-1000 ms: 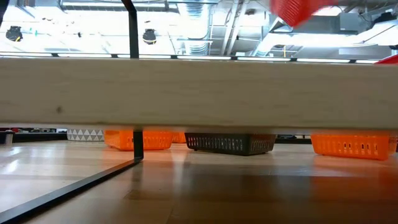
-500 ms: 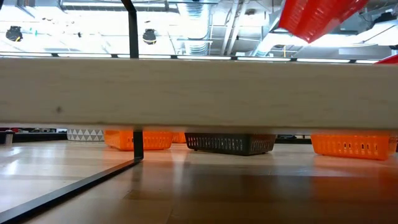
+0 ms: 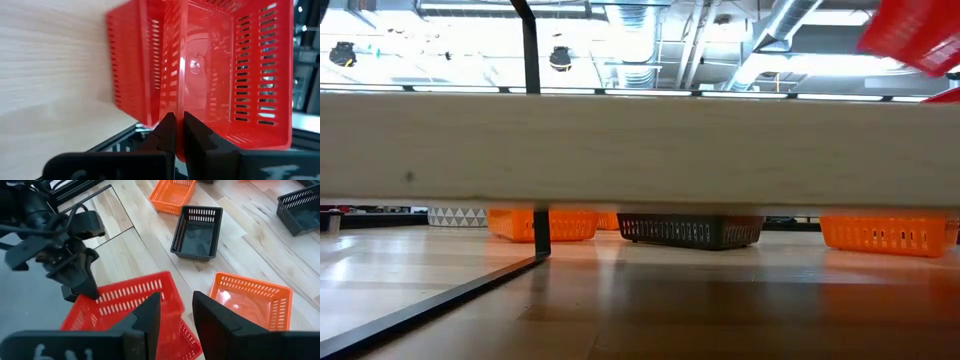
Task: Stack baskets on shelf by color
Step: Stack the red bin on top of the red bin on the shelf
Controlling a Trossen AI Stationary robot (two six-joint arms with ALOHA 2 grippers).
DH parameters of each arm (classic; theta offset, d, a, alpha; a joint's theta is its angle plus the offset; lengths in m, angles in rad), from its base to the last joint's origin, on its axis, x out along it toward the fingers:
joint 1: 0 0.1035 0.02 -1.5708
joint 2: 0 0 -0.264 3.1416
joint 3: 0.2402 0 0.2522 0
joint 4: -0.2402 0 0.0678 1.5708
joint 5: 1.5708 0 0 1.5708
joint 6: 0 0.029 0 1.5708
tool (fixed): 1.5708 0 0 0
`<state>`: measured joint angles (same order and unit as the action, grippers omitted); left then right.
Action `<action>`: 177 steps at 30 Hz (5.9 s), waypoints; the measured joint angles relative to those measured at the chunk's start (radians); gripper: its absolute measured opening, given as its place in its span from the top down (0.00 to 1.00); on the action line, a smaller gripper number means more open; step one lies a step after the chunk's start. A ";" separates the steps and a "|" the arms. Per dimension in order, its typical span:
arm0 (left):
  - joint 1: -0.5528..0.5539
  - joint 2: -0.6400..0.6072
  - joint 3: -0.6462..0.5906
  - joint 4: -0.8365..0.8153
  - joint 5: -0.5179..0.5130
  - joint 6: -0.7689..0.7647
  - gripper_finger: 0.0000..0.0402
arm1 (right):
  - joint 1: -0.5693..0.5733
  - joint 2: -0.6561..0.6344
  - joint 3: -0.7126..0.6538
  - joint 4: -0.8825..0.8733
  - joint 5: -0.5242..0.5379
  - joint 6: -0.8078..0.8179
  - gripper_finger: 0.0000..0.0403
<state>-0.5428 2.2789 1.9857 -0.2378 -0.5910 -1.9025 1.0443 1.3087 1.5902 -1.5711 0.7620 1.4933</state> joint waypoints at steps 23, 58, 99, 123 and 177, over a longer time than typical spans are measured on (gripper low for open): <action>0.011 0.146 0.310 -0.193 0.037 0.053 1.00 | 0.002 0.000 0.000 0.002 0.010 0.001 0.66; 0.038 0.145 0.299 -0.224 0.120 0.025 0.79 | 0.002 0.000 0.000 0.002 0.008 -0.009 0.66; 0.078 0.097 0.311 -0.236 0.242 0.335 0.52 | -0.021 0.258 -0.010 0.000 -0.425 -0.170 0.68; 0.066 -0.047 0.311 -0.456 0.140 0.514 0.52 | -0.113 0.225 -0.237 0.003 -0.537 -0.230 0.71; 0.068 -0.066 0.311 -0.543 0.139 0.582 0.52 | -0.312 0.186 -0.237 0.168 -0.491 -0.762 0.71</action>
<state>-0.4751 2.2131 2.2963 -0.7807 -0.4515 -1.3209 0.7326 1.4948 1.3529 -1.4029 0.2714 0.7310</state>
